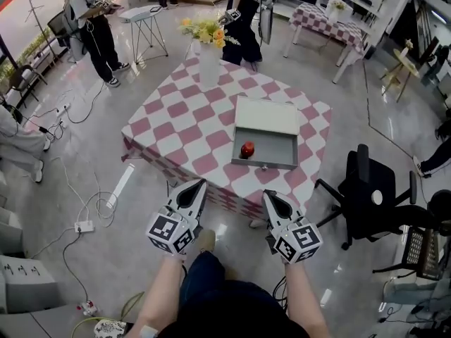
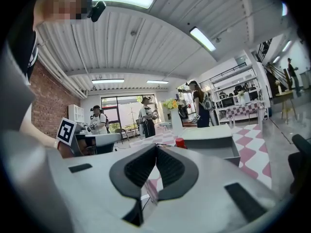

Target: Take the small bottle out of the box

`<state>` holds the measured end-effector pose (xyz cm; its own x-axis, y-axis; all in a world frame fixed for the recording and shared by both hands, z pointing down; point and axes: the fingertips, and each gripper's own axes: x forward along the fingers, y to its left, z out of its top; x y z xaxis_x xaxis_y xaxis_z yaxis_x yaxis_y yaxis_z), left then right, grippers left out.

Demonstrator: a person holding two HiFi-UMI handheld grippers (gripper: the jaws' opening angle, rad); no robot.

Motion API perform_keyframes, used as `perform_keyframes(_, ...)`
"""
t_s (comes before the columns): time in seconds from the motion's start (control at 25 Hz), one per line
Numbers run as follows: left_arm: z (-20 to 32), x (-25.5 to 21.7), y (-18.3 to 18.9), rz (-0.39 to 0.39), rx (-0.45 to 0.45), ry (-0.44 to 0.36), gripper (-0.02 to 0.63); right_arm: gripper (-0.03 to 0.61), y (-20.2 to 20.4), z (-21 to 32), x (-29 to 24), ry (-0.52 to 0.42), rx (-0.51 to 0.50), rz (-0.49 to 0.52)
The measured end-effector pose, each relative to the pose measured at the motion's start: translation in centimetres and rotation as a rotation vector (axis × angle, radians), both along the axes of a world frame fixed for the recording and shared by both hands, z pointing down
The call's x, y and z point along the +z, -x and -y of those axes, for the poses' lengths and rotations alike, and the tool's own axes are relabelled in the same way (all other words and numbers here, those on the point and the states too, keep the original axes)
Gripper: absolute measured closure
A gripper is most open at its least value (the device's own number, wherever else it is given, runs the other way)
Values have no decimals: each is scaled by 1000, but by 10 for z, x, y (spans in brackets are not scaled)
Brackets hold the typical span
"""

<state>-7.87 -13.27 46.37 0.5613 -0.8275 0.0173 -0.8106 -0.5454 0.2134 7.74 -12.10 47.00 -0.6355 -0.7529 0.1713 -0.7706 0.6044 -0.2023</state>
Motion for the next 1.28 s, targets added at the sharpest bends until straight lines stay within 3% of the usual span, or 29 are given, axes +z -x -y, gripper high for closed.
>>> perform_keyframes(0.6,91,15,-3,11,127,28,612,574,17,78,19,36,82,-3)
perform_keyframes(1.28,149,44,-19,12,318,78,612,572,22,128,40,61,223,-73)
